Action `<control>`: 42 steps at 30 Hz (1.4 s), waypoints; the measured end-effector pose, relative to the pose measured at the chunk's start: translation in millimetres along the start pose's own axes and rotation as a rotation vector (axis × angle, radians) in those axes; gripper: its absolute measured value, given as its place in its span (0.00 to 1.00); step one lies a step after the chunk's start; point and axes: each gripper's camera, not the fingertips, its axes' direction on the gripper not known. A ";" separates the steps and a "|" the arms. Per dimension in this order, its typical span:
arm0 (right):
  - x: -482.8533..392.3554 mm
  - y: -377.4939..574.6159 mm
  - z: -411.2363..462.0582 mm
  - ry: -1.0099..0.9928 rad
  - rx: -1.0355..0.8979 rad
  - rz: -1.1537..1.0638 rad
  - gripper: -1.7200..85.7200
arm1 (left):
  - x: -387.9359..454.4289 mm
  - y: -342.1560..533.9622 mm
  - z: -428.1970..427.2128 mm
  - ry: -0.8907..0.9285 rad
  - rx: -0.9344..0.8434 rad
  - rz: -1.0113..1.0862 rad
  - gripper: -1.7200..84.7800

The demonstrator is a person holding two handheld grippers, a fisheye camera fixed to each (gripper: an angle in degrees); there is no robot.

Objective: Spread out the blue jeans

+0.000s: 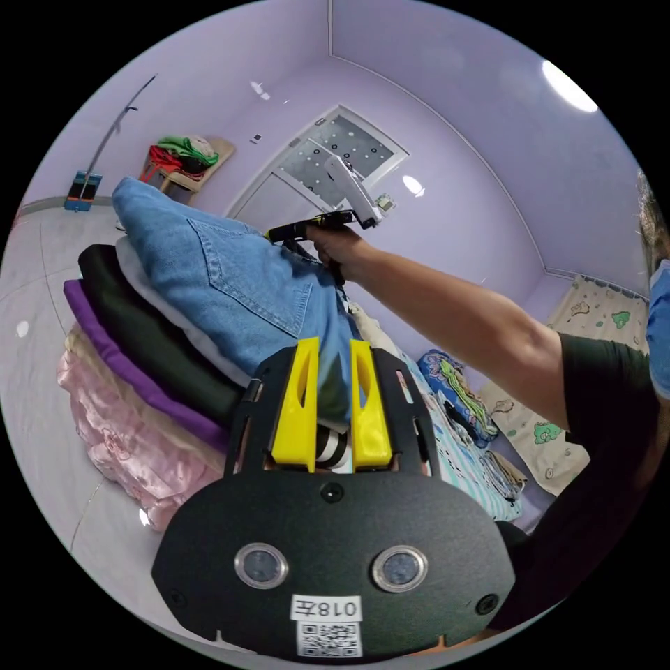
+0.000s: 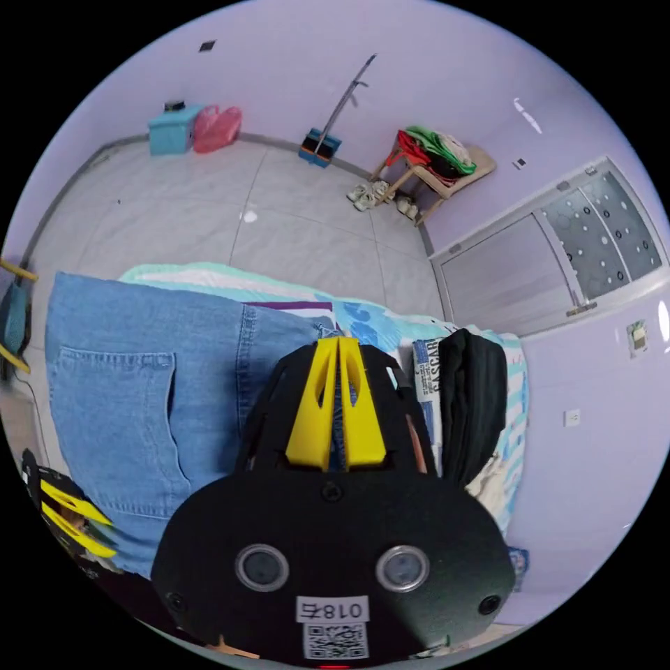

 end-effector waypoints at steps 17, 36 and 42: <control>-28.1 243.2 -63.2 -0.071 0.126 0.196 0.09 | -68.5 -183.3 -93.8 -0.485 -0.101 -0.033 0.11; -202.0 685.4 -396.0 -0.058 0.796 0.673 0.02 | 343.7 -81.7 -220.5 0.156 0.184 0.292 0.08; -256.1 791.8 -525.9 0.448 0.912 0.629 0.05 | 533.1 -101.0 -291.6 0.057 0.331 0.926 0.17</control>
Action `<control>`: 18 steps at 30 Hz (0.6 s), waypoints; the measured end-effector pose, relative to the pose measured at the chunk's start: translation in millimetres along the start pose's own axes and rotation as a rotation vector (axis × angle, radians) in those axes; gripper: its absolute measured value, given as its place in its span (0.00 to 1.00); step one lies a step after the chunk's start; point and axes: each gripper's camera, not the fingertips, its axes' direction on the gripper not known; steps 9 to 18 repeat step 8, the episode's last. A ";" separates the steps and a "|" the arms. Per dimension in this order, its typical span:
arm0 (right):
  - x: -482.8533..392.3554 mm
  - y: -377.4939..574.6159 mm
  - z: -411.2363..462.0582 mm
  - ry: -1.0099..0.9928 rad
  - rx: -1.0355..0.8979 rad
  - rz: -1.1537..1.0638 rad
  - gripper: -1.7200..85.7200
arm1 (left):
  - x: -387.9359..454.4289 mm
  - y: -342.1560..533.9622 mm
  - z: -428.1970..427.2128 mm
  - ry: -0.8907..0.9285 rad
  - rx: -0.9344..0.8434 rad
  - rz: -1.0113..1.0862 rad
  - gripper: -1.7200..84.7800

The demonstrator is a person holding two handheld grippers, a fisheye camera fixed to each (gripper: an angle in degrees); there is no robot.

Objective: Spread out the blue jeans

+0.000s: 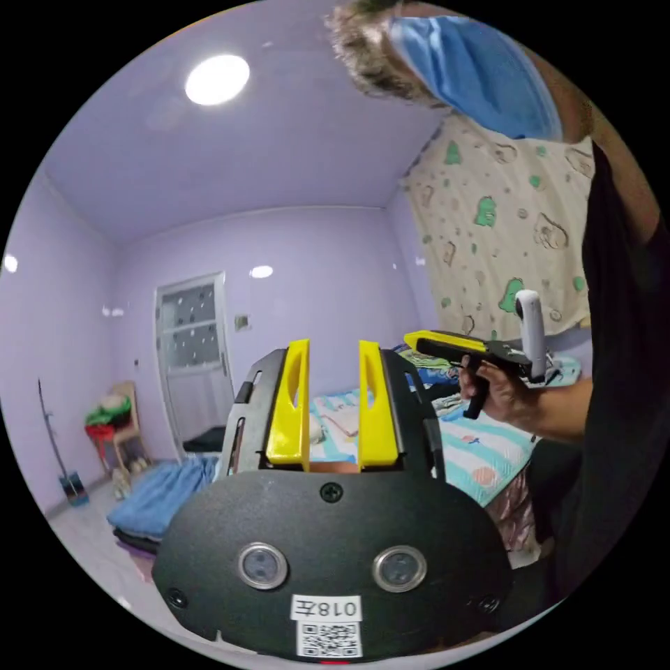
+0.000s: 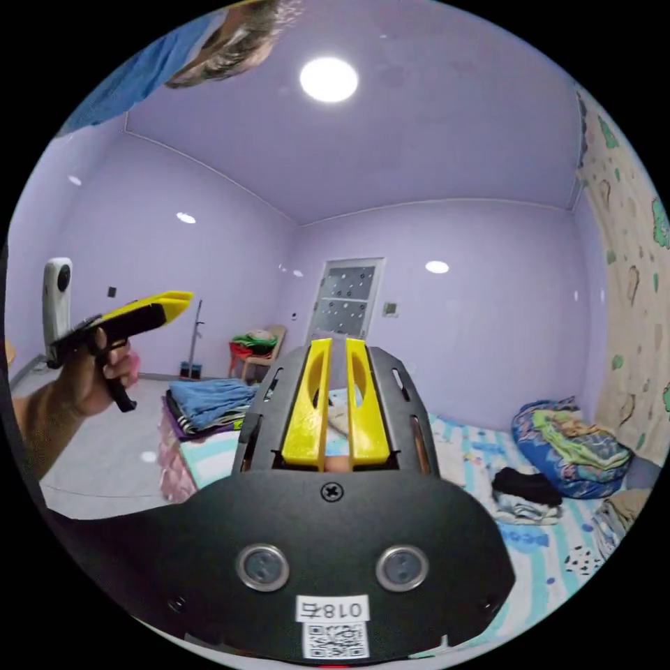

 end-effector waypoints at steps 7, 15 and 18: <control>43.4 -26.9 -142.6 -0.014 0.137 0.093 0.02 | 27.9 -109.7 4.6 0.526 0.214 -0.062 0.03; 48.4 -27.9 -163.5 -0.032 0.176 0.099 0.02 | 33.1 -115.9 6.1 0.537 0.222 -0.055 0.03; 48.4 -27.9 -163.5 -0.032 0.176 0.099 0.02 | 33.1 -115.9 6.1 0.537 0.222 -0.055 0.03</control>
